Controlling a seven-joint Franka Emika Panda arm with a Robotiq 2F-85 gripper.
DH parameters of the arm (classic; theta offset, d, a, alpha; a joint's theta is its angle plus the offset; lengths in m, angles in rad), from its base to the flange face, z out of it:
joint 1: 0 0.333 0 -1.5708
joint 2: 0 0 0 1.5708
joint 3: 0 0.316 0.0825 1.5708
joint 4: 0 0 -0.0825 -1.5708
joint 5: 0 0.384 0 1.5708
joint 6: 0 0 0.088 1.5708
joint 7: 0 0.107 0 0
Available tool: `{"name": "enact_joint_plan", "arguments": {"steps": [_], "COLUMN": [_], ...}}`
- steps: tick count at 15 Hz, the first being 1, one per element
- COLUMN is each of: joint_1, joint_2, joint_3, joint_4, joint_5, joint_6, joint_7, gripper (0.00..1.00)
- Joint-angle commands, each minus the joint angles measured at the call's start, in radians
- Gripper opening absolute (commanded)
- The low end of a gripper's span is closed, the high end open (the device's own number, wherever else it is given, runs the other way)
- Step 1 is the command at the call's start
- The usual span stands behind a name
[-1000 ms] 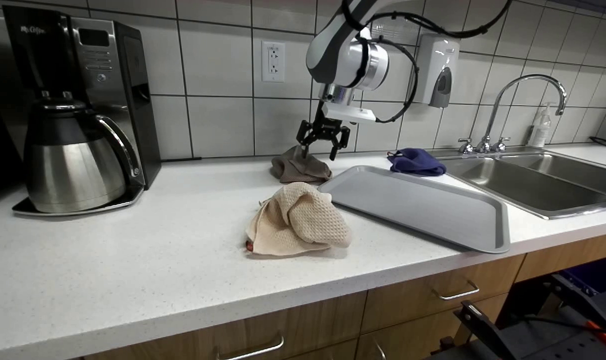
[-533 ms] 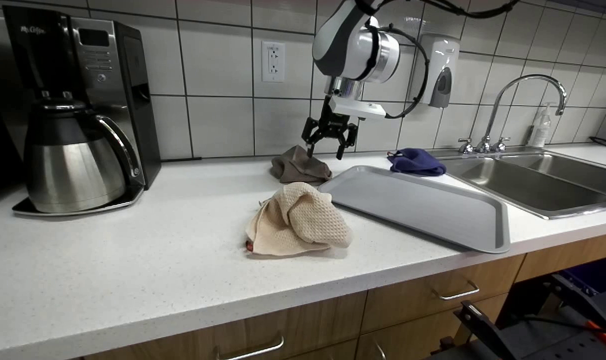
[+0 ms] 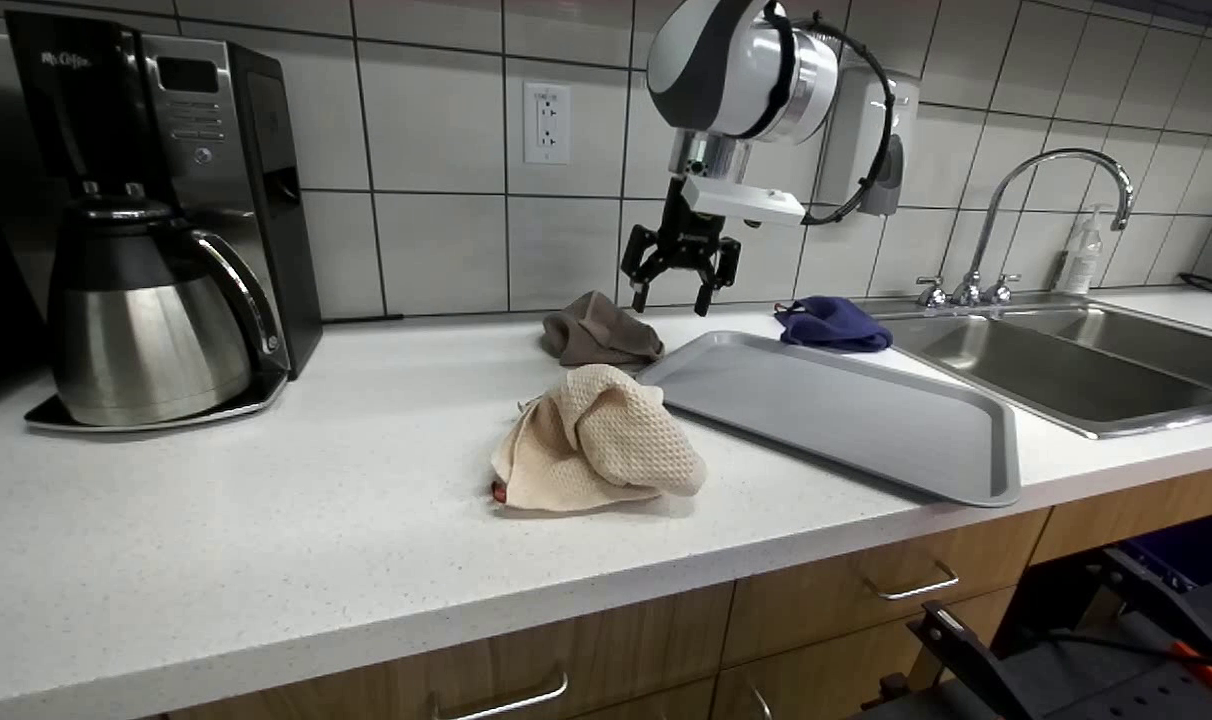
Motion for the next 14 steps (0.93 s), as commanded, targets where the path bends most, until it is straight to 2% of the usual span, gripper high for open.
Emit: {"name": "enact_joint_plan", "arguments": {"steps": [1, 14], "joint_1": [0.001, 0.013], "joint_2": [-0.122, -0.416], "joint_3": [-0.003, -0.003], "joint_4": [-0.135, -0.429], "joint_5": [-0.006, -0.026], "joint_6": [0.024, 0.024], "joint_7": [0.03, 0.1], "gripper": [1.0, 1.0]}}
